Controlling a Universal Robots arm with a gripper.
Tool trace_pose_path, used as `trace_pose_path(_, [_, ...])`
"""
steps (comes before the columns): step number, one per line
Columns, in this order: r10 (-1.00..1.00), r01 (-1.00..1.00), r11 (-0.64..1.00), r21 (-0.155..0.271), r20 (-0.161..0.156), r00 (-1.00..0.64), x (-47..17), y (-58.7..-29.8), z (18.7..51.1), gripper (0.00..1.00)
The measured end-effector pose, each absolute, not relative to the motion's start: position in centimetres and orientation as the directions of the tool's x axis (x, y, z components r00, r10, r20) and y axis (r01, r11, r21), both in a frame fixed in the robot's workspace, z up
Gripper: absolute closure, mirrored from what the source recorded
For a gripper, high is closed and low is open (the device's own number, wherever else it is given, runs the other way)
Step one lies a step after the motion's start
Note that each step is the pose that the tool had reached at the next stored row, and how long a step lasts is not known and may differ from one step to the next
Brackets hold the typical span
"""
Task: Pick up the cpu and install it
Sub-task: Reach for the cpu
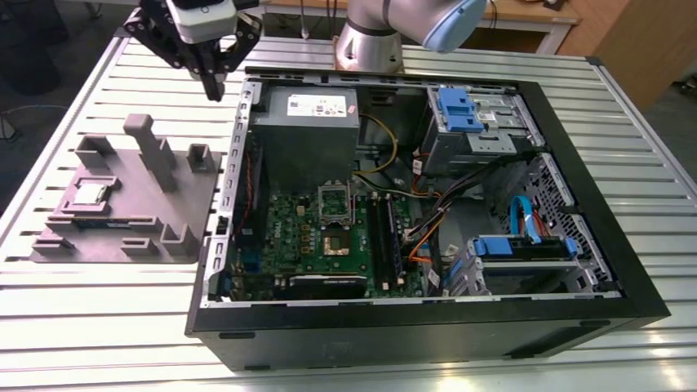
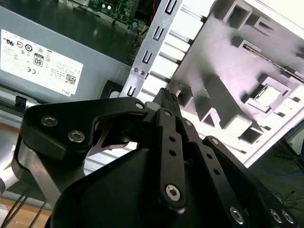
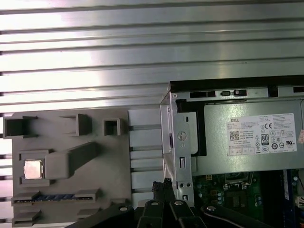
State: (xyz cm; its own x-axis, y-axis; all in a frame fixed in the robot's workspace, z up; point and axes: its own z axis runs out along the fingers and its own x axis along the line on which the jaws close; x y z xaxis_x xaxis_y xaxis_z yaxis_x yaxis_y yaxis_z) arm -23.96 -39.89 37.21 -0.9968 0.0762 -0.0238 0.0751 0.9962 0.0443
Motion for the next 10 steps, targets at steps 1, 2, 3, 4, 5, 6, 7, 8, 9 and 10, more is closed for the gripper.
trace_pose_path(1, [0.076,0.075,0.996,0.044,-0.024,-0.997,-24.01,-39.89,37.2,0.9])
trace_pose_path(2, [0.076,0.075,0.996,0.044,-0.024,-0.997,-24.06,-39.89,37.18,0.9])
trace_pose_path(3, [0.076,0.075,0.996,0.044,-0.023,-0.997,-24.1,-39.89,37.18,0.9])
trace_pose_path(4, [0.076,0.075,0.996,0.044,-0.023,-0.997,-24.14,-39.89,37.18,0.9])
trace_pose_path(5, [0.076,0.075,0.996,0.044,-0.023,-0.997,-24.17,-39.89,37.18,0.9])
trace_pose_path(6, [0.076,0.075,0.996,0.044,-0.023,-0.997,-24.21,-39.89,37.16,0.9])
trace_pose_path(7, [0.076,0.075,0.996,0.044,-0.023,-0.997,-24.24,-39.89,37.16,0.9])
trace_pose_path(8, [0.076,0.075,0.996,0.044,-0.022,-0.997,-24.25,-39.89,37.16,0.9])
trace_pose_path(9, [0.076,0.075,0.996,0.044,-0.022,-0.997,-24.27,-39.89,37.15,0.9])
trace_pose_path(10, [0.076,0.075,0.996,0.044,-0.022,-0.997,-24.29,-39.89,37.14,0.9])
